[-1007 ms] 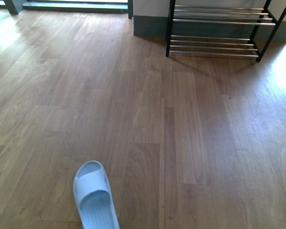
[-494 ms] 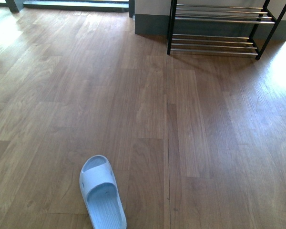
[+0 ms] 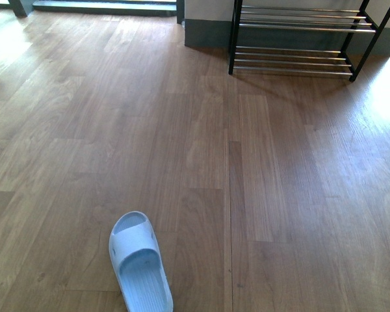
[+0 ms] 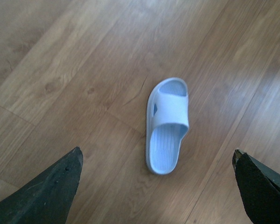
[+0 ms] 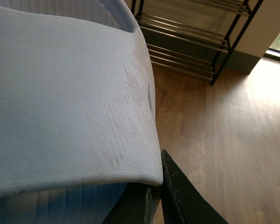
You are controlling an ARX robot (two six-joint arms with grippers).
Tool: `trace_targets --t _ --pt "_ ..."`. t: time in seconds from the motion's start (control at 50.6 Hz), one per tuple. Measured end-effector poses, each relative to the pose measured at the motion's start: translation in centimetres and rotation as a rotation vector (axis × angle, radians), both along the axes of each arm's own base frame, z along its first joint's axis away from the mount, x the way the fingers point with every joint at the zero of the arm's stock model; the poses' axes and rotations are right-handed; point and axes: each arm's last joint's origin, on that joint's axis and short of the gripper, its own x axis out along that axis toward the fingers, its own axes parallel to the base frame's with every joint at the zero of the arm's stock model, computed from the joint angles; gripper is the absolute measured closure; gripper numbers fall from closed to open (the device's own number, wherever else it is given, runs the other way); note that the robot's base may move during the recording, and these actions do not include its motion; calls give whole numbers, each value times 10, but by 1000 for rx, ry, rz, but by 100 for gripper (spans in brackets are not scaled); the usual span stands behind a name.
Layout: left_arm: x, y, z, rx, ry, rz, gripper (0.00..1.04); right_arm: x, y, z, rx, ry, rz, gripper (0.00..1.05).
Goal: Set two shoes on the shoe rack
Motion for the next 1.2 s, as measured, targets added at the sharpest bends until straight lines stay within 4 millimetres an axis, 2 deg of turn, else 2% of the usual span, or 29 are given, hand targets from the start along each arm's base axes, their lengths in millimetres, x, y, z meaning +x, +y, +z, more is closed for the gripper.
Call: trace_targets --t 0.197,0.355,0.592,0.81,0.908,1.086,1.205 --pt "55 -29 -62 143 245 -147 9 0 0 0 0 0 0 103" --pt "77 -35 -113 254 352 -220 9 0 0 0 0 0 0 103" --pt "107 -45 -166 302 377 -309 9 0 0 0 0 0 0 103" --pt "122 -58 -201 322 407 -390 9 0 0 0 0 0 0 103" --pt "124 -64 -209 301 426 -421 9 0 0 0 0 0 0 103" --pt "125 -91 -221 260 456 -570 9 0 0 0 0 0 0 103" --pt "128 -94 -235 305 474 -600 9 0 0 0 0 0 0 103"
